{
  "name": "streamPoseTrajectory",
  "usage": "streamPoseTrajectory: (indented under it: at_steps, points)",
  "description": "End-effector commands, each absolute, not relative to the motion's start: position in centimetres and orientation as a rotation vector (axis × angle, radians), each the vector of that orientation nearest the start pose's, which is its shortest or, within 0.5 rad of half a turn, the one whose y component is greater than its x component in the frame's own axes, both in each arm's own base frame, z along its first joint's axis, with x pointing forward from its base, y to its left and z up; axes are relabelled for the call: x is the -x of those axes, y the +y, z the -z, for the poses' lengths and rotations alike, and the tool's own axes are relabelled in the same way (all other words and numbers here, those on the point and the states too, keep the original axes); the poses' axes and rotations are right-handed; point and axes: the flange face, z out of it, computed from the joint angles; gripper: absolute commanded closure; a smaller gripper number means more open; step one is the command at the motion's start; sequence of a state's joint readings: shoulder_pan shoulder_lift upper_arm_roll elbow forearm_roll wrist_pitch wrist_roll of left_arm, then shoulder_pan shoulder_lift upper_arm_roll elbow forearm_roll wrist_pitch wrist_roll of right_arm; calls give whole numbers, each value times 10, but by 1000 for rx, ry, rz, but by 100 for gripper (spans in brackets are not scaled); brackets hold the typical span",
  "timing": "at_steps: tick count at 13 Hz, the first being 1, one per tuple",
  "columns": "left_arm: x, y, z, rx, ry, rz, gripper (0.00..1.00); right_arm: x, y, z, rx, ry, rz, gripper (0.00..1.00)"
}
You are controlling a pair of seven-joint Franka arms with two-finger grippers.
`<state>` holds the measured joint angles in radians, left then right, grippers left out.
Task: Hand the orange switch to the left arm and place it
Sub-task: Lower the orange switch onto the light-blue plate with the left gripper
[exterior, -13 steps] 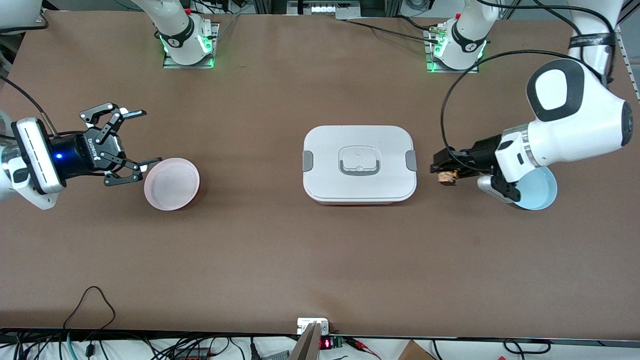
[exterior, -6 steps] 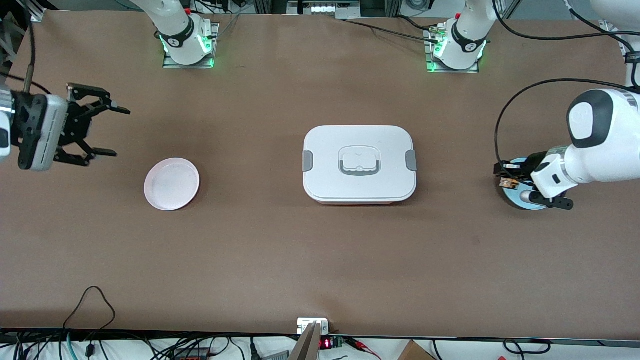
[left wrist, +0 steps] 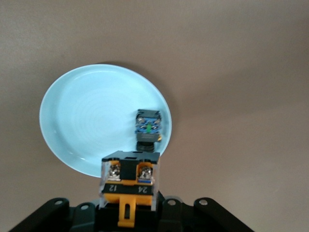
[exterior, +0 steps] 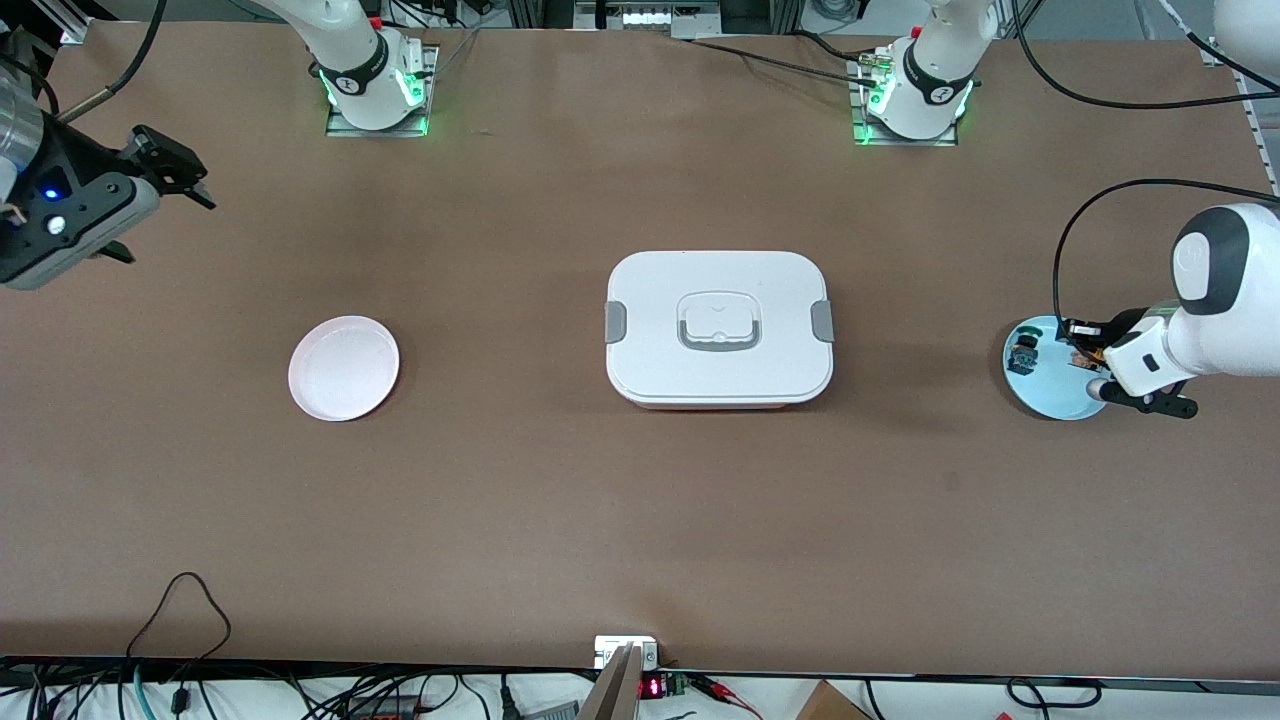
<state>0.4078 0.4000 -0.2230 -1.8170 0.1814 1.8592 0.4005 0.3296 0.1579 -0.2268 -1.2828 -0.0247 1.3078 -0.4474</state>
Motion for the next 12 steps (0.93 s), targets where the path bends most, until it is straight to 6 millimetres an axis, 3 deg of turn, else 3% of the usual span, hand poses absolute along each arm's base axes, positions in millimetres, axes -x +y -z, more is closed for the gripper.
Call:
streamPoseTrajectory:
  at_steps: [1, 4, 6, 9, 10, 12]
  points:
    - [-589, 145, -293, 2999, 837, -547, 90, -540, 67, -647, 3144, -652, -119, 0]
    - [-589, 160, -273, 2921, 1221, -477, 90, -538, 67, -651, 3154, -524, -67, 0]
    - [-585, 171, -256, 2805, 1468, -384, 91, -539, 68, -638, 3160, -474, -104, 0]
    - [-584, 198, -223, 2617, 1724, -302, 92, -554, 61, -532, 3159, -466, -90, 0]
    - [-583, 204, -214, 2562, 1809, -276, 92, -556, 58, -512, 3160, -464, -73, 0]
    - [-581, 205, -207, 2503, 1912, -272, 92, -564, 50, -508, 3172, -443, -71, 0]
